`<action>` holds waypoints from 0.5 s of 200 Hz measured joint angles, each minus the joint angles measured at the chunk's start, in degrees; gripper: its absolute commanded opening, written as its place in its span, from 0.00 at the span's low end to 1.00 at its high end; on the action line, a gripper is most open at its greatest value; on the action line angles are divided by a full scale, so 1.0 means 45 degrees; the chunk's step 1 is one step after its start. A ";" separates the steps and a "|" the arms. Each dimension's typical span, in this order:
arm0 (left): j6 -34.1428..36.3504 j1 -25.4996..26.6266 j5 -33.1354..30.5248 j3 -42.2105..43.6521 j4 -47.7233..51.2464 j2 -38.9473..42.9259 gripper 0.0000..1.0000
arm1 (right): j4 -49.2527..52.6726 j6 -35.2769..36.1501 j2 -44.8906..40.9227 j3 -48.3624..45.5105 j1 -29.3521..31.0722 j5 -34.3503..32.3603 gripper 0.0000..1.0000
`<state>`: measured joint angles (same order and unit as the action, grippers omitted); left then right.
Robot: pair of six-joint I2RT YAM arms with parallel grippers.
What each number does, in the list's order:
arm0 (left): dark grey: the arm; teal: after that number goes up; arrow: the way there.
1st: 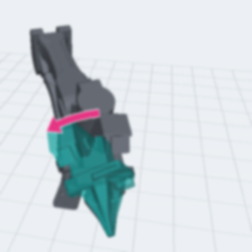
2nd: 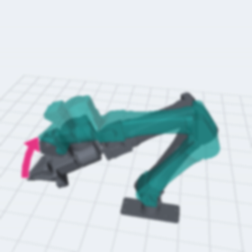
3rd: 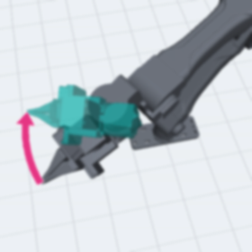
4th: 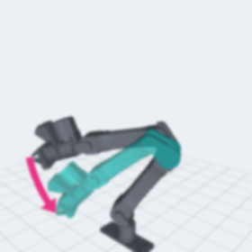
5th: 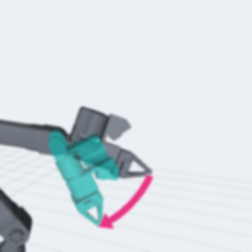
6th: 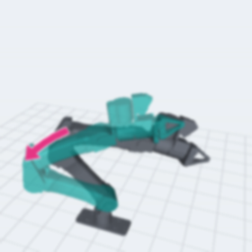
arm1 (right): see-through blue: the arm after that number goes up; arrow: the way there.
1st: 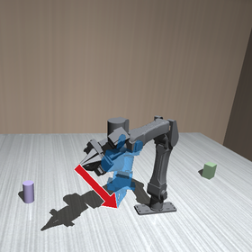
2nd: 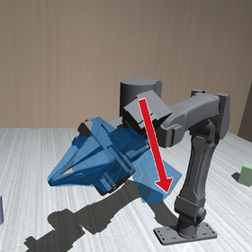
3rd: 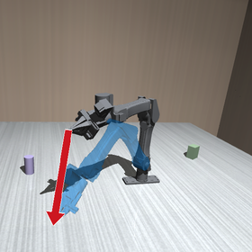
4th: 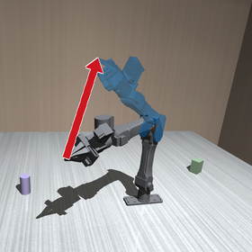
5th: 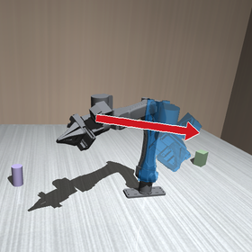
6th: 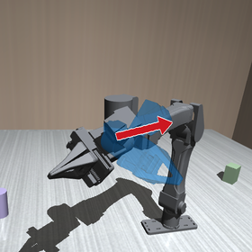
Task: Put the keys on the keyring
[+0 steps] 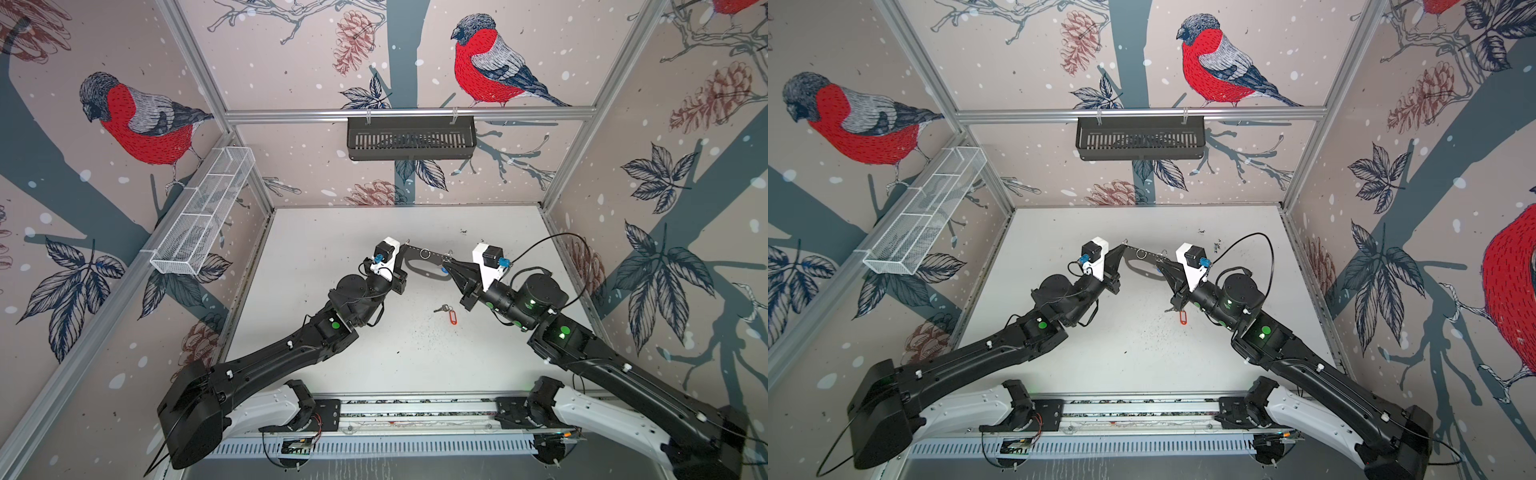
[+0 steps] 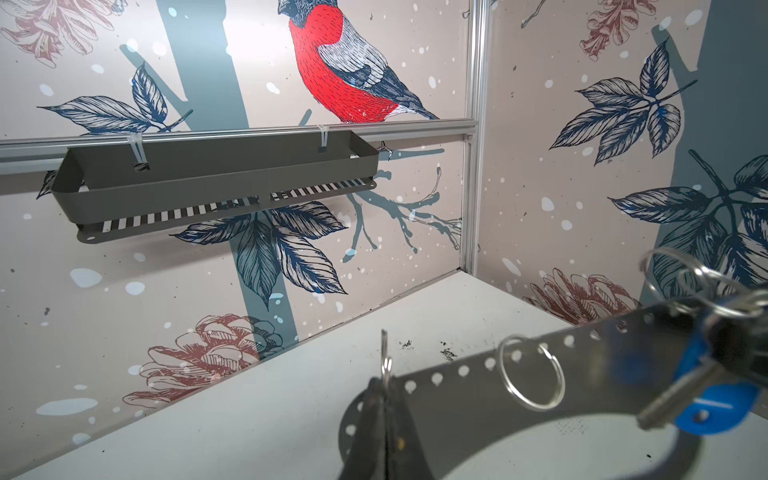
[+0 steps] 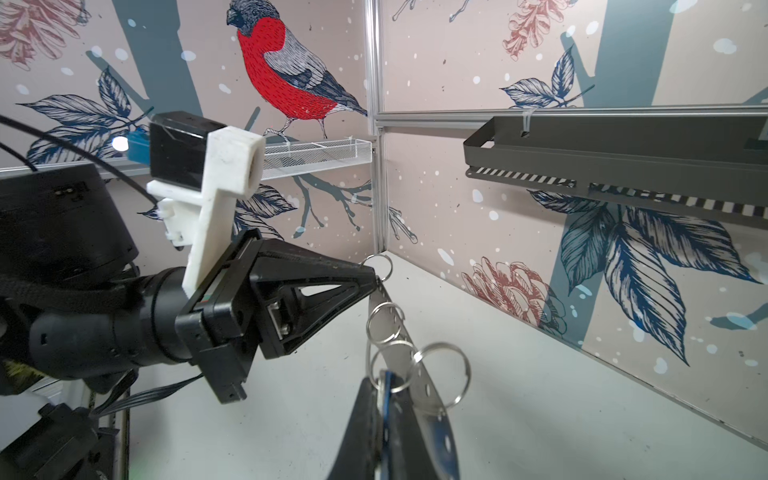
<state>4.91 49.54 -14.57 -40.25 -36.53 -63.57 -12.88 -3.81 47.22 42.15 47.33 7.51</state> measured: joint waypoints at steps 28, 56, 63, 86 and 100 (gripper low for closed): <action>-0.0058 -0.0563 0.0321 0.0131 0.0053 0.0267 0.00 | 0.0092 0.0214 -0.0136 -0.0209 0.0034 0.0442 0.27; -0.0233 -0.0996 0.0685 0.0199 0.0131 0.0461 0.00 | 0.0131 0.0219 -0.0243 -0.0452 0.0073 0.0695 0.30; -0.0248 -0.1069 0.0792 0.0199 0.0185 0.0495 0.00 | 0.0165 0.0219 -0.0287 -0.0495 0.0083 0.0699 0.30; -0.0223 -0.1336 0.1302 0.0204 0.0243 0.0602 0.00 | 0.0199 0.0219 -0.0447 -0.0588 0.0117 0.0690 0.31; -0.0010 -0.1491 0.1831 0.0204 0.0408 0.0651 0.00 | 0.0199 0.0223 -0.0549 -0.0588 0.0117 0.0641 0.31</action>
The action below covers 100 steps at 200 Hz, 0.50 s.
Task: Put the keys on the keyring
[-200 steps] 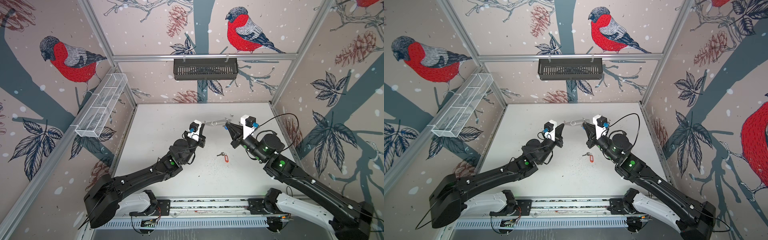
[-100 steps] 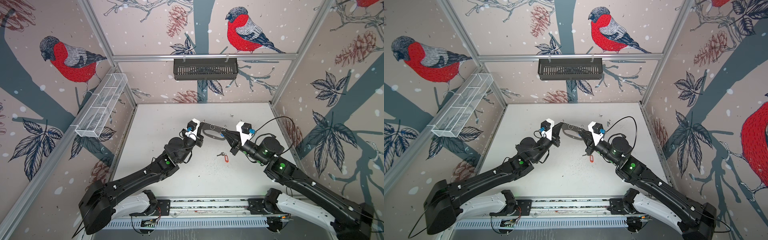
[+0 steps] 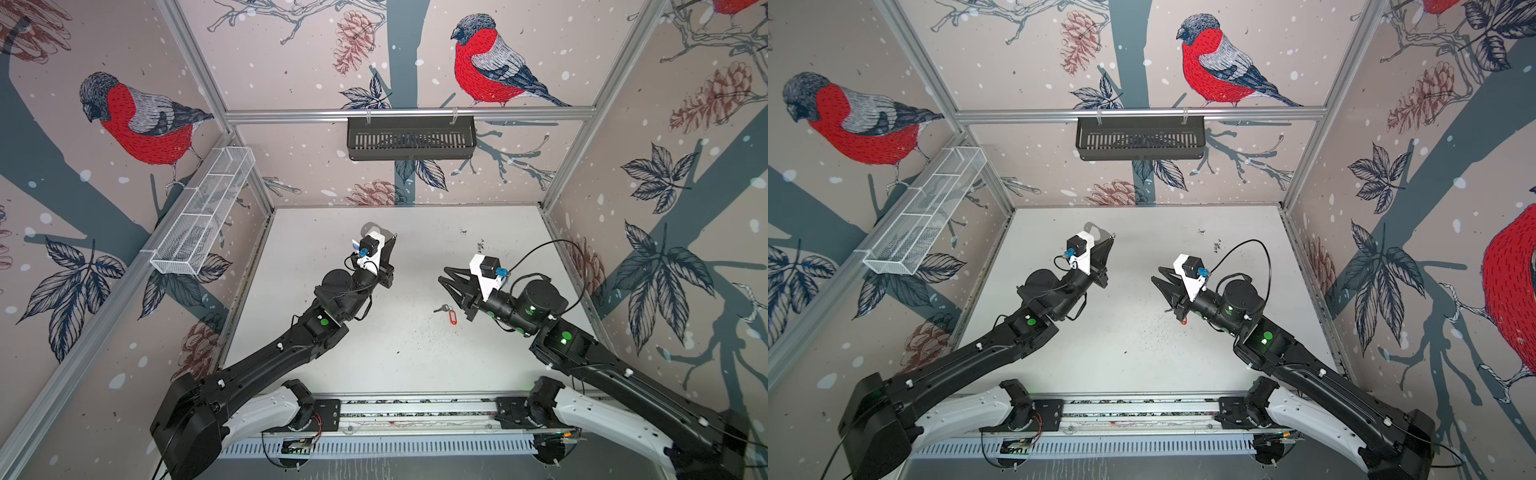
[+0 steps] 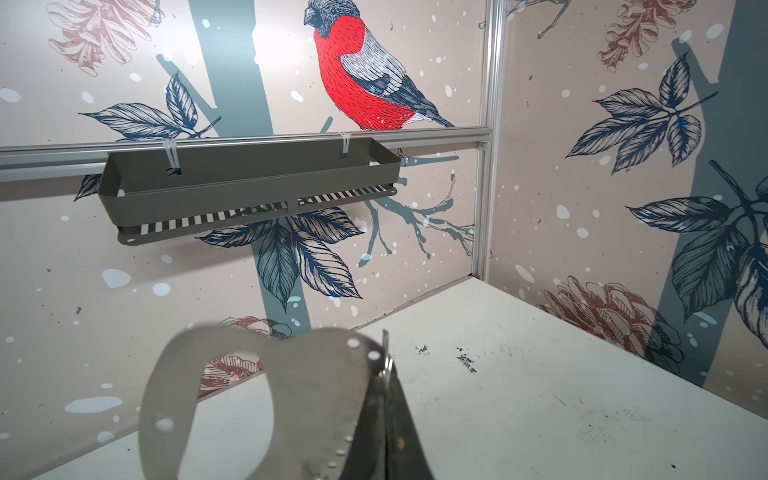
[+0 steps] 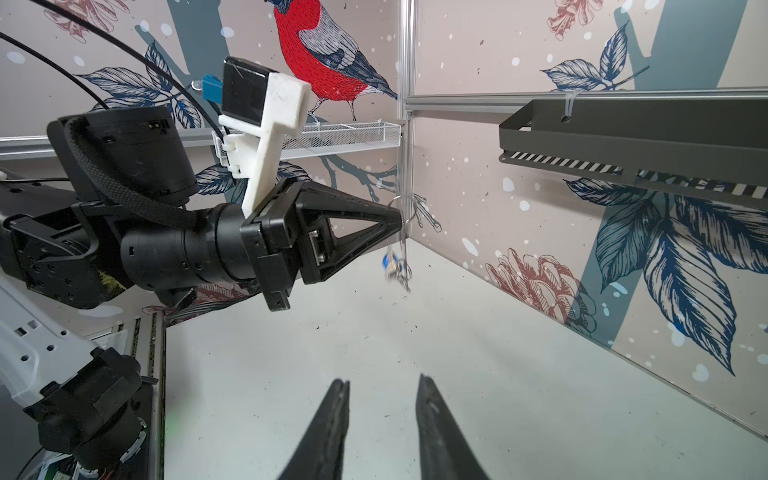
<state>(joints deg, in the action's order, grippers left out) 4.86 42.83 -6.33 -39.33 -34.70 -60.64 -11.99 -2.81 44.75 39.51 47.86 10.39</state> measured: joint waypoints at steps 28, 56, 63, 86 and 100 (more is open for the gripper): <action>0.0636 -0.0180 0.1409 -0.0058 0.0937 0.0049 0.00 | 0.0034 0.0180 0.0000 0.0063 0.0000 -0.0117 0.33; 0.1515 -0.0194 0.2871 -0.0476 0.2147 0.0049 0.00 | 0.0515 0.0690 0.0452 0.0554 -0.0024 -0.0024 0.35; 0.1710 -0.0194 0.3123 -0.0539 0.2404 0.0073 0.00 | 0.0690 0.0811 0.0602 0.0699 -0.0063 0.0063 0.35; 0.2365 -0.0219 0.3803 -0.0525 0.3162 0.0321 0.00 | 0.1069 0.1326 0.1049 0.1035 -0.0063 0.0379 0.39; 0.2681 -0.0219 0.4051 -0.0398 0.3351 0.0578 0.00 | 0.1273 0.1447 0.1277 0.1127 -0.0063 0.0563 0.41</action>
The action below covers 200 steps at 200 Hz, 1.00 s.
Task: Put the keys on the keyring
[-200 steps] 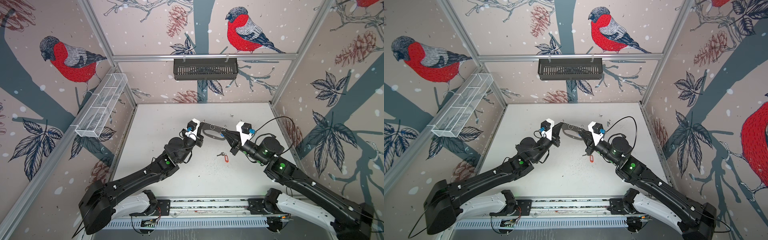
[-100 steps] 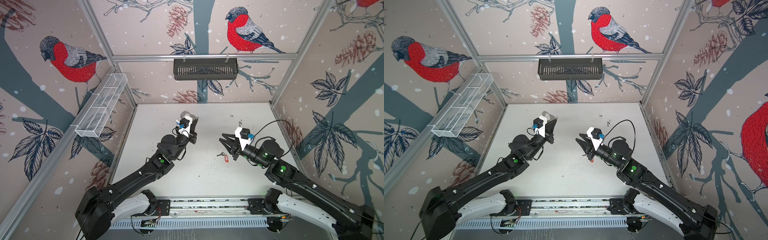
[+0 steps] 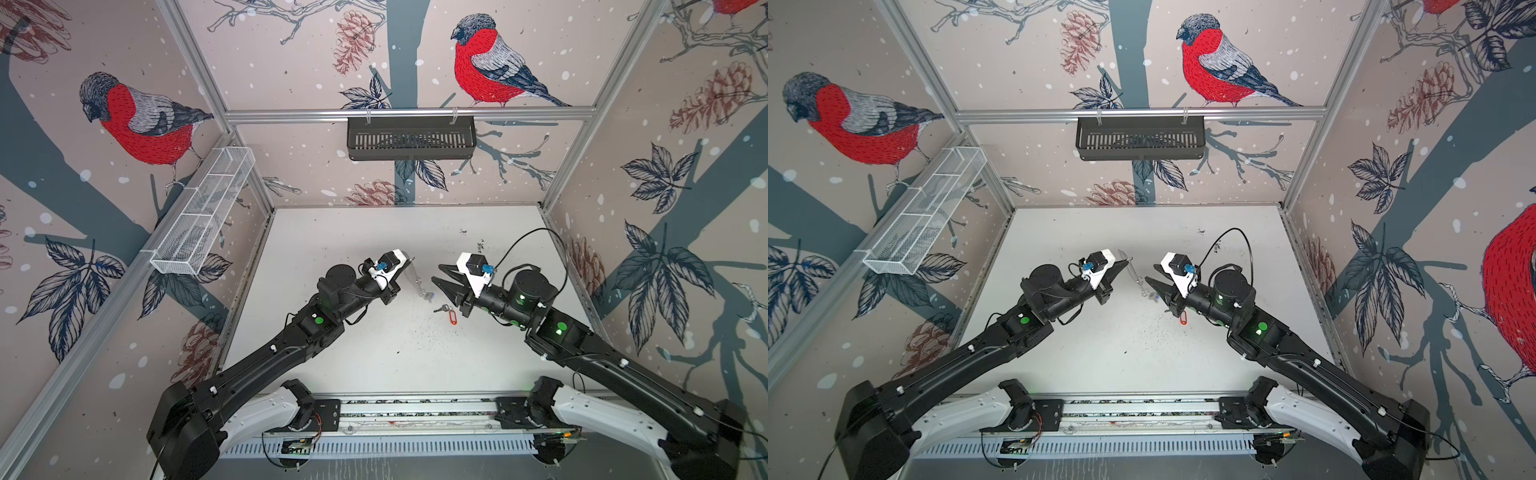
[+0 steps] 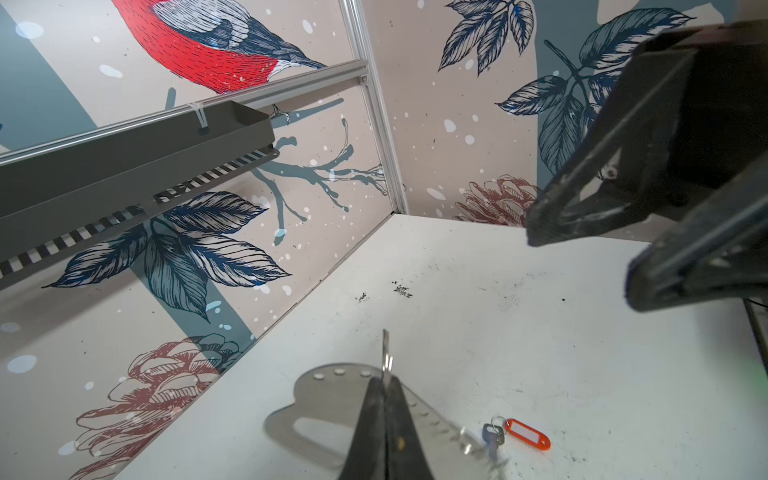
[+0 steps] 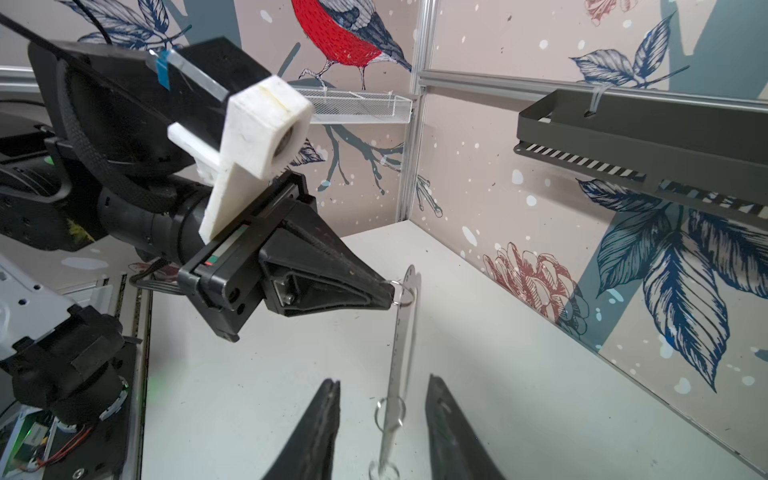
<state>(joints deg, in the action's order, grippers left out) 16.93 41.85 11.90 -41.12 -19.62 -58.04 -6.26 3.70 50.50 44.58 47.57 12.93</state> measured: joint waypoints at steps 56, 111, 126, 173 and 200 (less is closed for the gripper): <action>0.0918 0.0000 0.1676 -0.0005 0.1073 0.0622 0.00 | 0.0374 0.0874 0.0758 0.0321 -0.0024 0.0554 0.44; 0.1224 0.0000 0.3400 -0.0636 0.2603 0.0311 0.00 | 0.0461 0.1234 0.1035 0.0568 -0.0024 0.1234 0.29; 0.1224 0.0000 0.3691 -0.0641 0.2778 0.0316 0.00 | 0.0602 0.1292 0.1059 0.0612 -0.0024 0.1360 0.26; 0.1224 0.0000 0.3983 -0.0602 0.2919 0.0539 0.00 | 0.0865 0.1496 0.1132 0.0646 -0.0015 0.1787 0.16; 0.1224 0.0000 0.3988 -0.0534 0.2924 0.0661 0.00 | 0.0908 0.1501 0.1224 0.0714 -0.0010 0.2001 0.16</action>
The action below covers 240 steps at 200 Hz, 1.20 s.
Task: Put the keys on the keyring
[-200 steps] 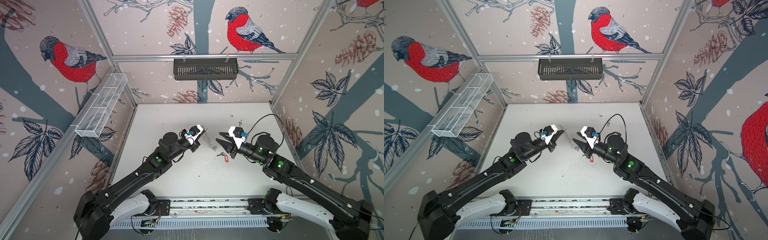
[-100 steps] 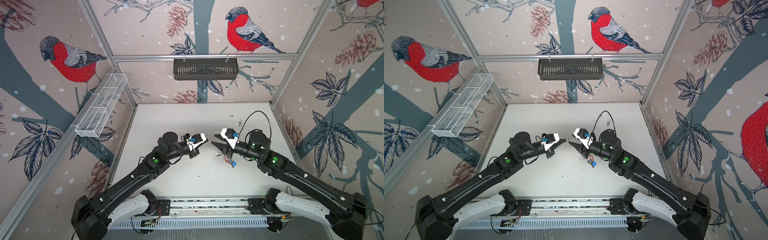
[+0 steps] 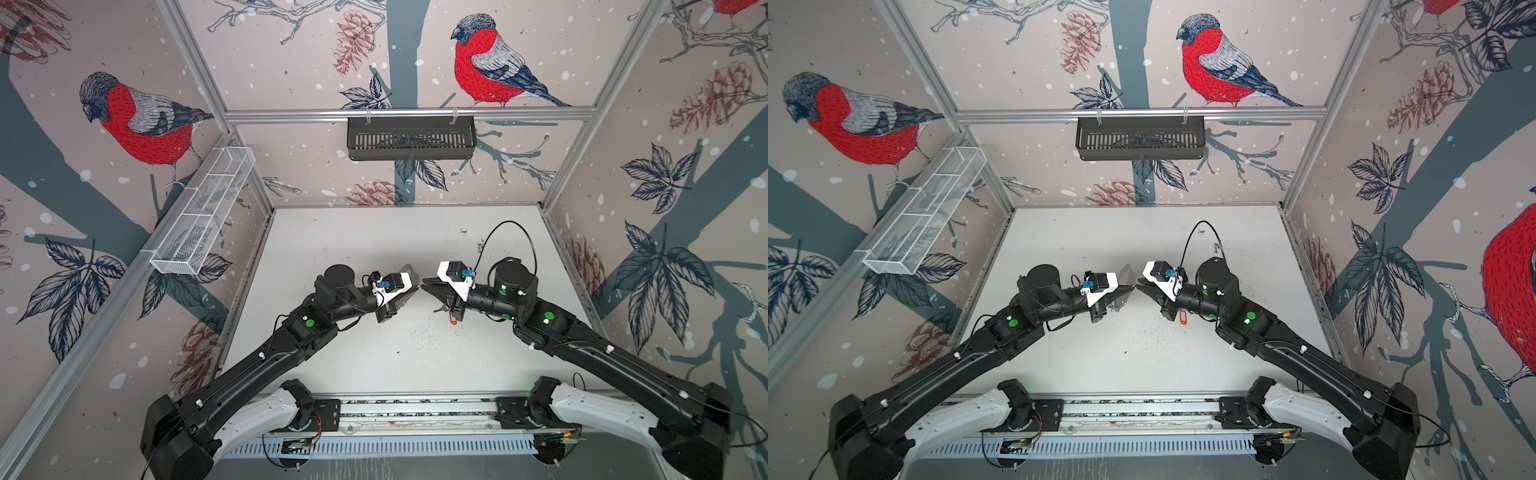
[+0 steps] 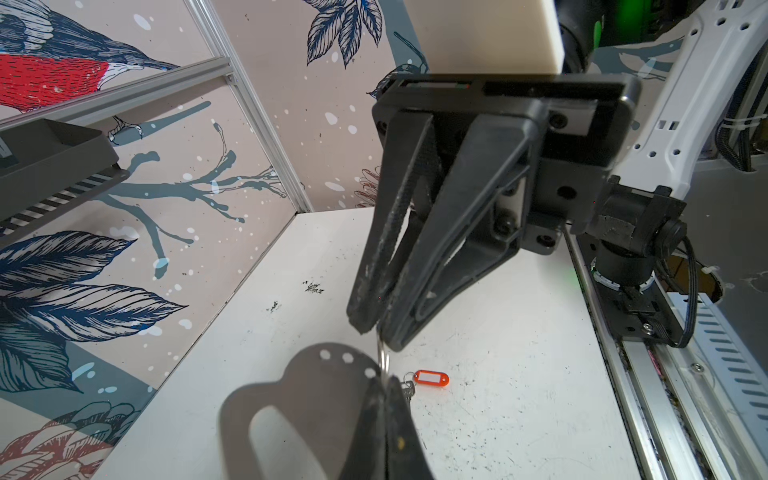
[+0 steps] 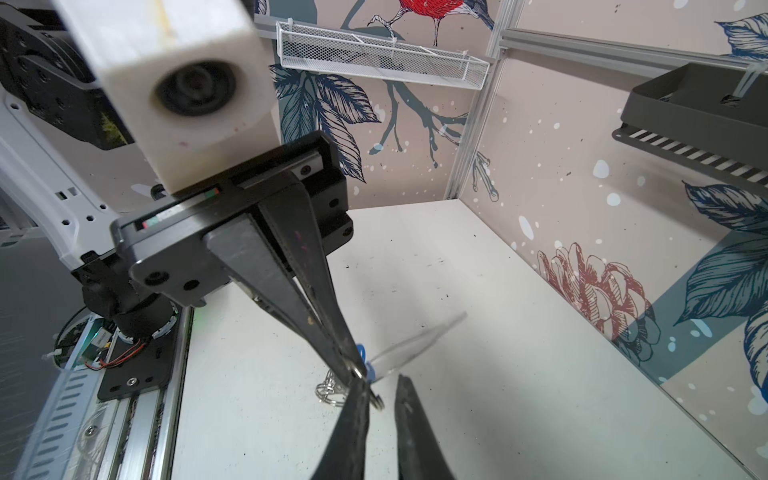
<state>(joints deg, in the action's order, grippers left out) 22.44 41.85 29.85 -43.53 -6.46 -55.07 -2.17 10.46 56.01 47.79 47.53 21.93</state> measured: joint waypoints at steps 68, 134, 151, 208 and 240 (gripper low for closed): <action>-0.0010 -0.0005 -0.0015 0.0063 -0.0029 -0.0019 0.00 | 0.0097 0.0049 0.0204 0.0117 0.0034 0.0272 0.12; -0.0233 -0.0019 -0.0214 0.0262 -0.0199 -0.0185 0.00 | 0.0442 0.0126 0.0675 0.0403 0.0063 0.0233 0.11; -0.0233 -0.0024 -0.0321 0.0262 -0.0146 -0.0243 0.00 | 0.0573 0.0345 0.0816 0.0510 0.0063 0.0165 0.11; -0.0291 -0.0034 -0.0680 0.0418 -0.0253 -0.0146 0.00 | 0.0874 0.0476 0.0903 0.0641 0.0063 0.0165 0.06; -0.0325 -0.0034 -0.0554 0.0452 -0.0398 -0.0112 0.00 | 0.0831 0.0384 0.0894 0.0680 0.0063 0.0214 0.13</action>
<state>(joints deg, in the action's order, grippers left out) 20.97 41.69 27.35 -41.50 -8.25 -55.57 1.56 12.19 60.03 50.85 47.81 22.90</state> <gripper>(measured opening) 0.048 0.122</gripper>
